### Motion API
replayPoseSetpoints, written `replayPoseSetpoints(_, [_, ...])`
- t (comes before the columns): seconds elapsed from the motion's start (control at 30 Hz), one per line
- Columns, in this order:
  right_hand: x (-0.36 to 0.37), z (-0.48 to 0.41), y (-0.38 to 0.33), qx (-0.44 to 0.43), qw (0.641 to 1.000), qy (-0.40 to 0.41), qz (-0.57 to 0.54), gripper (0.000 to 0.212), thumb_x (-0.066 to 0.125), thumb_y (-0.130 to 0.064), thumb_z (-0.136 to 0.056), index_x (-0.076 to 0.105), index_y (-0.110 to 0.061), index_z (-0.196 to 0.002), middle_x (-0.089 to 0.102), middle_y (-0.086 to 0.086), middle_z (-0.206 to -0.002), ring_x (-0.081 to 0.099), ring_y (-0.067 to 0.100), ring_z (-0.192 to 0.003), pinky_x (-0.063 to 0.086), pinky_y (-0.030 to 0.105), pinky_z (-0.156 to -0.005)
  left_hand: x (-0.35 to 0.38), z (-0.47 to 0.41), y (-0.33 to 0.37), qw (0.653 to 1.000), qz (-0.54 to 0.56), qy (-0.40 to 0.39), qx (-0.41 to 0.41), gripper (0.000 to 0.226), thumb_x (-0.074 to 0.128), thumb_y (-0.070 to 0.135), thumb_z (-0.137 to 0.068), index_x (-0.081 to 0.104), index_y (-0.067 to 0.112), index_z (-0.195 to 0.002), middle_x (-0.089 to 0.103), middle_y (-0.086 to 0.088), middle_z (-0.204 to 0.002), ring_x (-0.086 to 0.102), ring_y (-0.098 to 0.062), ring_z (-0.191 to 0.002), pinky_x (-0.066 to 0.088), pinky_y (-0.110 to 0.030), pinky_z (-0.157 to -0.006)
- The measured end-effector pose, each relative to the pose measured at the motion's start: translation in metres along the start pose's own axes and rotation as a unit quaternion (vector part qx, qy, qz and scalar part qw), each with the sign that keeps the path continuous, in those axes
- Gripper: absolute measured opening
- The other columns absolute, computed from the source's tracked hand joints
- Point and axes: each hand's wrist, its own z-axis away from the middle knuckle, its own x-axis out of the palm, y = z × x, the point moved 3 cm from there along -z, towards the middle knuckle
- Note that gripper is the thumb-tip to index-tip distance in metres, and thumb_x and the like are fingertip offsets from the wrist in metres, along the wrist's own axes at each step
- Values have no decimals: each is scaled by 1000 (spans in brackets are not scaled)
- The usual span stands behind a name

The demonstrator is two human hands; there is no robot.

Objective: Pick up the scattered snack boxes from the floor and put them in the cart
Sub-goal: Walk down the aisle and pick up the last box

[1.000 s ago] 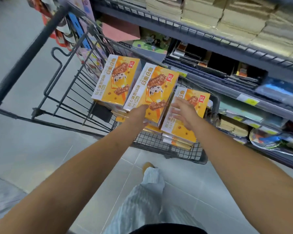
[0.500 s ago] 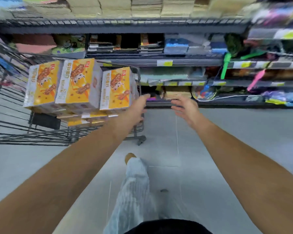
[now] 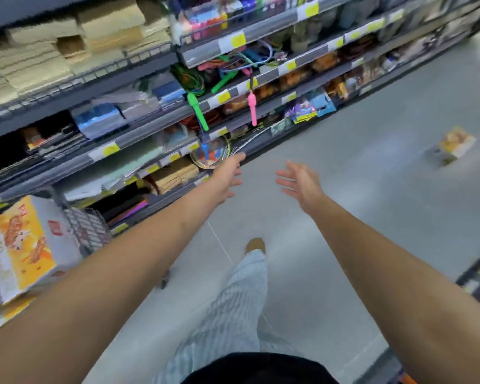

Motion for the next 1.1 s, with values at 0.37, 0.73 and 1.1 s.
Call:
replayPoseSetpoints(0.37, [-200, -130, -104, 36, 984, 158, -67, 11, 50, -24, -97, 54, -23, -86, 65, 8, -104, 61, 24, -91, 43, 27, -67, 216, -145, 147, 980, -155, -127, 18, 36, 47, 47, -93, 51, 26, -121, 53, 4, -115, 54, -16, -99, 37, -32, -81])
replayPoseSetpoints(0.73, [-357, -233, -167, 38, 958, 255, -124, 11, 52, -25, -95, 56, -23, -85, 66, 8, -103, 61, 20, -86, 43, 28, -67, 425, -233, 254, 937, -262, -231, 12, 43, 48, 46, -92, 53, 19, -125, 57, 3, -119, 56, -16, -100, 37, -33, -83])
replayPoseSetpoints(1.1, [-580, -355, -252, 50, 939, 298, -166, 10, 52, -26, -95, 55, -22, -87, 65, 8, -101, 60, 21, -87, 44, 28, -68, 692, -307, 346, 913, -297, -278, -3, 45, 47, 44, -93, 52, 16, -128, 58, 0, -128, 57, -17, -102, 38, -32, -82])
